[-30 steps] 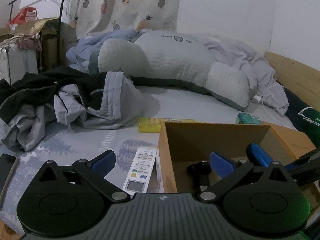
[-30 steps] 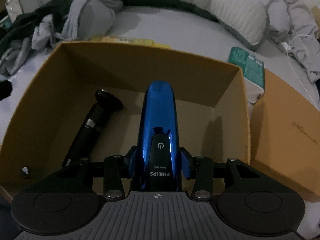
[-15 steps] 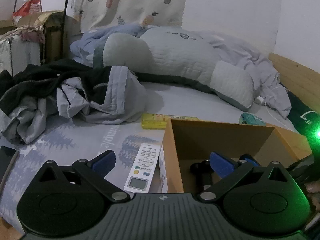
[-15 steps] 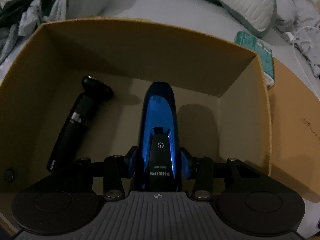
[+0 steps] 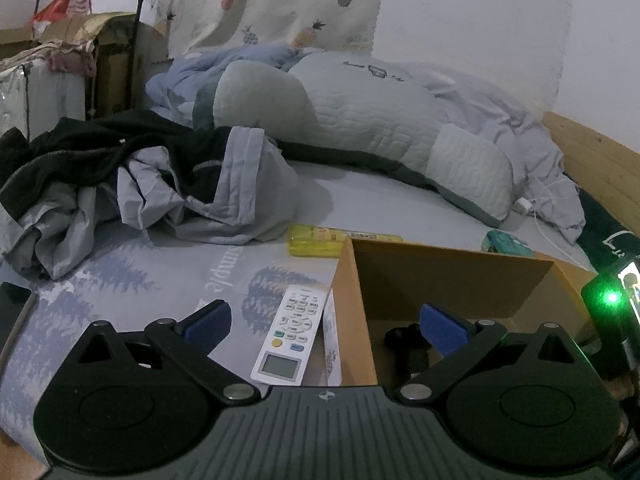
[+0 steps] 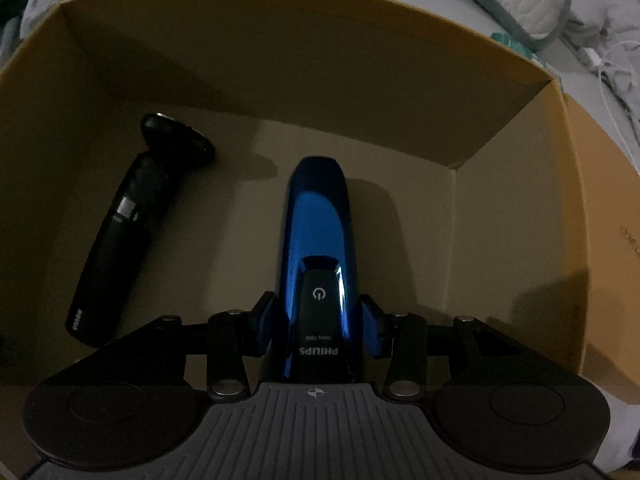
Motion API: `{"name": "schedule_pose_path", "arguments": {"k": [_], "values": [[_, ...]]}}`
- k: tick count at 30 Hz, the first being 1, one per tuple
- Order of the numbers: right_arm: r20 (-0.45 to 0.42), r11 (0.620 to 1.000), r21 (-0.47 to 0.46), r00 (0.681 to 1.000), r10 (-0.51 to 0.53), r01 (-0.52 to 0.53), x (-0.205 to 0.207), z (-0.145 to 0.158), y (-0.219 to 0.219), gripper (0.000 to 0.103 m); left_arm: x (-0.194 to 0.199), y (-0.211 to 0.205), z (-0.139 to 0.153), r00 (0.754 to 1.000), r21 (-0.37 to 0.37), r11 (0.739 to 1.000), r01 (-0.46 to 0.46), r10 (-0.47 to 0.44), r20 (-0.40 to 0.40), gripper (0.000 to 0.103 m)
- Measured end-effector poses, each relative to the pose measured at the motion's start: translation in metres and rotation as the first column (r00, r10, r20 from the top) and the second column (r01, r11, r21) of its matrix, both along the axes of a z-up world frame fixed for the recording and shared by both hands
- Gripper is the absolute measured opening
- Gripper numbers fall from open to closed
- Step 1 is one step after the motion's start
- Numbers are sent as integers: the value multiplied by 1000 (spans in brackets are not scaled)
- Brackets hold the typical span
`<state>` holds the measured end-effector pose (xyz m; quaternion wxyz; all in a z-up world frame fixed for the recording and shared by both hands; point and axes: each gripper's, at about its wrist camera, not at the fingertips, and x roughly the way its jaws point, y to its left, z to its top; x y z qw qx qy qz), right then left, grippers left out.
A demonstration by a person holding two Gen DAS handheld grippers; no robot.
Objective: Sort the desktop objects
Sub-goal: 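Lower the blue shaver into the box and open the right gripper, then withdraw the right tool upward out of the cardboard box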
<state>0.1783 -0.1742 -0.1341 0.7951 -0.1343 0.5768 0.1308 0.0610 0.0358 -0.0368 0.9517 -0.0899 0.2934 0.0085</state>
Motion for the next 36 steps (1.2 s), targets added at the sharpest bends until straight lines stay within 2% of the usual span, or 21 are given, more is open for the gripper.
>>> {"name": "schedule_pose_path", "arguments": {"k": [14,15,16,18,23,25,30,36], "values": [[-14,999,-40,1000,14,-15,3,2,6,49,1,3,-1,1000,-4,1000,0,0,-5,103],[-12,999,-43,1000,15,-16,3,3,7,51,1,2,-2,1000,-3,1000,1,-1,-6,103],[-9,999,-46,1000,16,-16,3,4,7,59,1,2,-2,1000,-1,1000,4,-4,-7,103],[6,999,-49,1000,13,-12,3,8,6,69,1,2,-3,1000,3,1000,5,-5,-9,103],[25,999,-39,1000,14,-13,2,20,1,74,1,3,-2,1000,2,1000,2,-2,-10,103],[38,999,-31,999,13,-12,0,27,-1,83,1,2,-2,1000,5,1000,3,-3,-9,103],[64,999,32,998,17,-19,-13,44,-6,94,1,1,-3,1000,14,1000,6,-6,-11,103],[91,991,128,996,16,-28,-35,66,-15,101,1,-1,-3,1000,23,1000,10,-9,-10,103]]}}
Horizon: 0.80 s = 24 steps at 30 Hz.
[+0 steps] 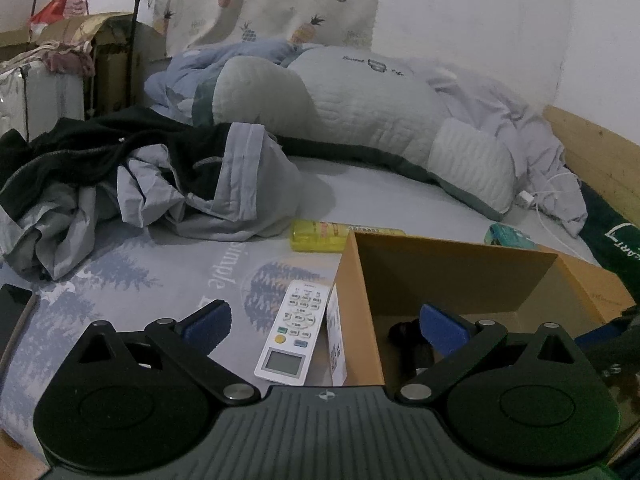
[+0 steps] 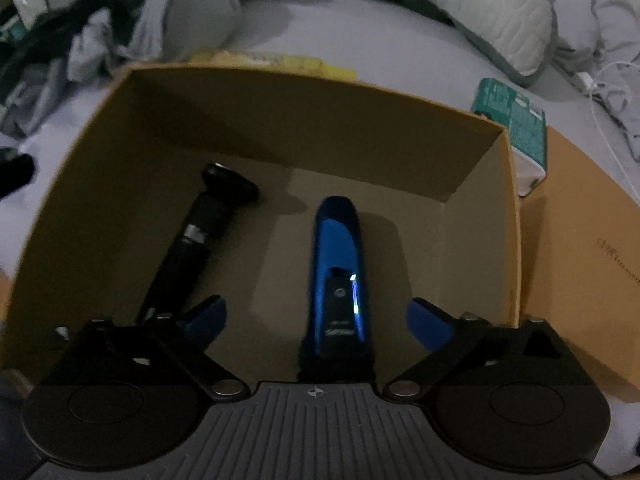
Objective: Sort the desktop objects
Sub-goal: 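Withdraw the right tool upward out of the cardboard box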
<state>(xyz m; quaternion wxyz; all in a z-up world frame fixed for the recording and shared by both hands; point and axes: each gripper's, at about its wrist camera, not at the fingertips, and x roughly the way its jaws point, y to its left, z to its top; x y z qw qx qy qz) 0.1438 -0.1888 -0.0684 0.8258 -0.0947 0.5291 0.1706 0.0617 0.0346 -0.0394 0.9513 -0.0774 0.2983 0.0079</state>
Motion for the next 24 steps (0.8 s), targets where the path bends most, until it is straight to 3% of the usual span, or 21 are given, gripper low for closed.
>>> {"name": "schedule_pose_path", "arguments": {"k": [15,19,24], "values": [[173,993,115,984,-49,29,-57,45,-39,103,-3,-12,2,999,45,998,35,-35,7,103],[250,988,147,965,-79,42,-73,54,-57,103,-5,-19,4,998,64,997,53,-54,15,103],[372,968,248,919,-130,36,-88,58,-87,103,-9,-26,6,997,52,996,74,-75,25,103]]}}
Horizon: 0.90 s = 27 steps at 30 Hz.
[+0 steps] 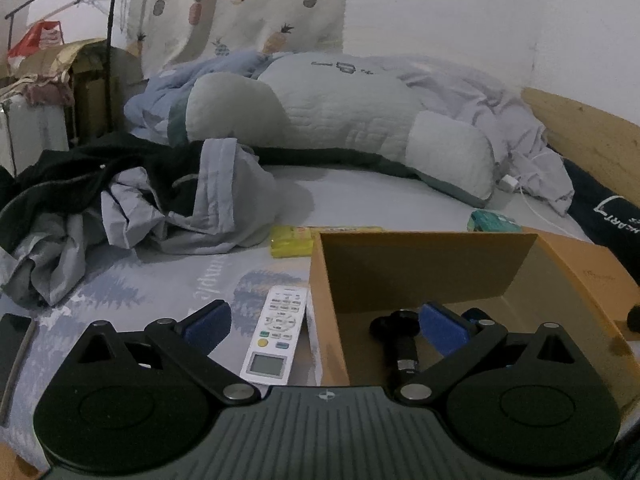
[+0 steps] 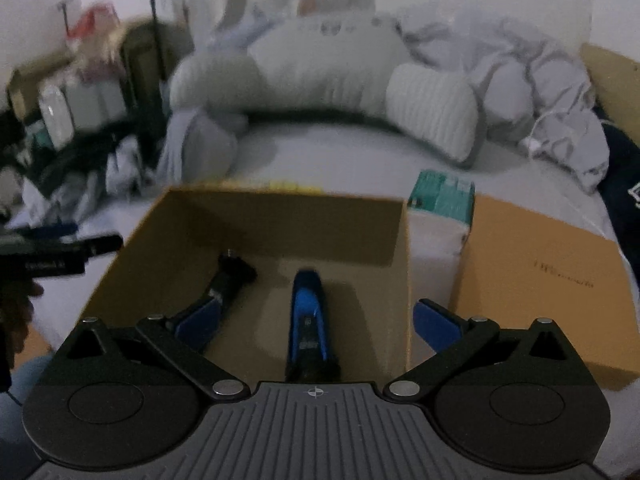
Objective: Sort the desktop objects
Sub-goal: 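Withdraw the right tool upward out of the cardboard box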
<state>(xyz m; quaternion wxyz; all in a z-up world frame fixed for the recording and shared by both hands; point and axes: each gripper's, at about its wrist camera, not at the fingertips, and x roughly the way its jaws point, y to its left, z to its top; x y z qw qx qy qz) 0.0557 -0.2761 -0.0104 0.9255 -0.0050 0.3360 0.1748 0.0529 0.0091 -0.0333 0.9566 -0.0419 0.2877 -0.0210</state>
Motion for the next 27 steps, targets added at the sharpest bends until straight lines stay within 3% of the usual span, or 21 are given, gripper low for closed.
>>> {"name": "schedule_pose_path", "arguments": {"k": [4,7,11,16,27], "values": [[71,996,84,997,-29,23,-8,-9,-24,103,-4,-4,2,1000,-32,999,21,-21,10,103],[93,998,62,996,-12,6,-11,-12,-30,103,-6,-10,4,999,-15,999,37,-36,36,103],[121,994,89,991,-66,55,-9,-14,-37,103,-7,-20,3,997,2,998,62,-62,53,103],[161,994,55,982,-99,91,-12,-21,-38,103,-7,-32,1,995,39,995,90,-92,50,103],[155,992,39,980,-125,120,-11,-32,-40,103,-17,-54,0,985,114,982,152,-159,59,103]]}}
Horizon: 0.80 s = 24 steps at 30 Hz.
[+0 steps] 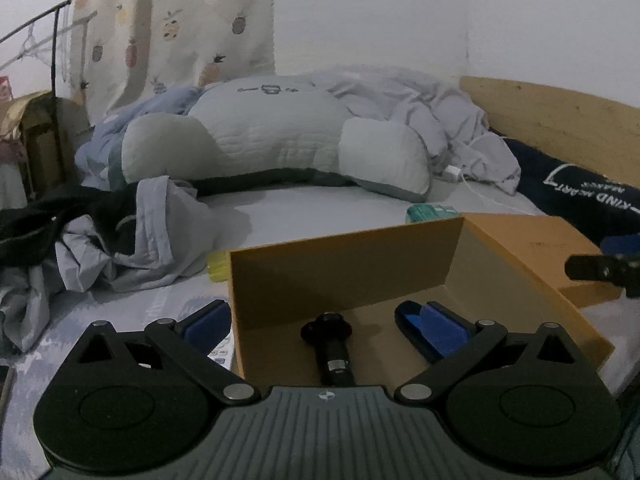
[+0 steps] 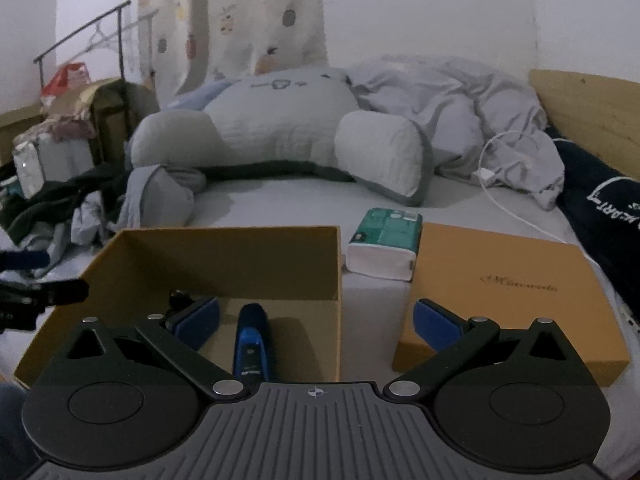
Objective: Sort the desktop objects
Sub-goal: 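Withdraw the right tool upward out of the cardboard box, then move both tools toward the flat orange Miaoweitu box by the tissues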
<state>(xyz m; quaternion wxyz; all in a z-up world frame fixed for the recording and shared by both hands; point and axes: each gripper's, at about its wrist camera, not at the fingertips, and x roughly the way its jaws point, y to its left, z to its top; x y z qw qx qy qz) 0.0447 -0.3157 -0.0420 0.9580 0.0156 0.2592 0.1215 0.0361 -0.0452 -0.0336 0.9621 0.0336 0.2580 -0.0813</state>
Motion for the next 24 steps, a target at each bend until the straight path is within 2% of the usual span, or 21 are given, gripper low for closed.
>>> {"name": "schedule_pose_path", "arguments": {"k": [8,14,24], "values": [[-22,999,-38,999,25,-26,1,-4,5,103,1,2,0,1000,-24,1000,-20,19,-18,103],[-42,999,-52,999,8,-10,0,-5,4,103,2,-2,-2,999,-12,1000,-25,25,-36,103],[-77,1000,-11,997,-14,13,1,-3,-4,103,0,-9,-6,997,-6,1000,-16,16,-72,103]]}}
